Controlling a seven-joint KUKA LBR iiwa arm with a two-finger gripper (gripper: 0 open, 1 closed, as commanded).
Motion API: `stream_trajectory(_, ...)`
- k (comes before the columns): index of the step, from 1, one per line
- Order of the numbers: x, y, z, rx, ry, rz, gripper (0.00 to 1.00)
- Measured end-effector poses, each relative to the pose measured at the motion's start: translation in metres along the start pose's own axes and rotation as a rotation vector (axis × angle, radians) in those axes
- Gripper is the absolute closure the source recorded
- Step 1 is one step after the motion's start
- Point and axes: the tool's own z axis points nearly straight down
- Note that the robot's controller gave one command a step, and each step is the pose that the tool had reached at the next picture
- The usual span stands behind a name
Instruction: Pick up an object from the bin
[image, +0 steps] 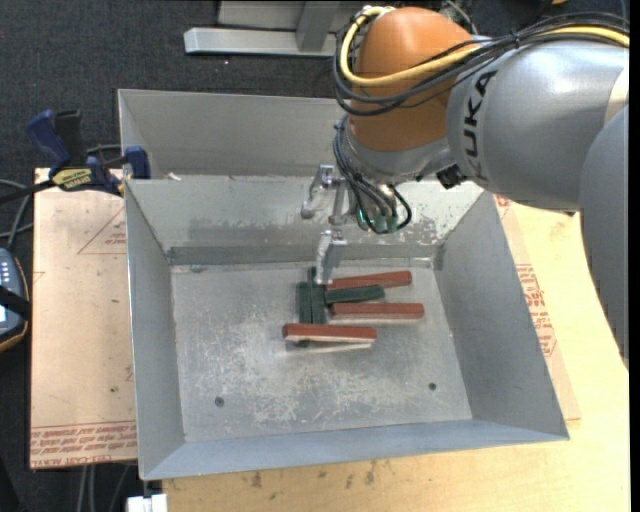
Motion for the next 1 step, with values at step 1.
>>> stream_trajectory(1,0.0168,-0.0086,0.0313,0.0,-0.004,-0.099,0.0)
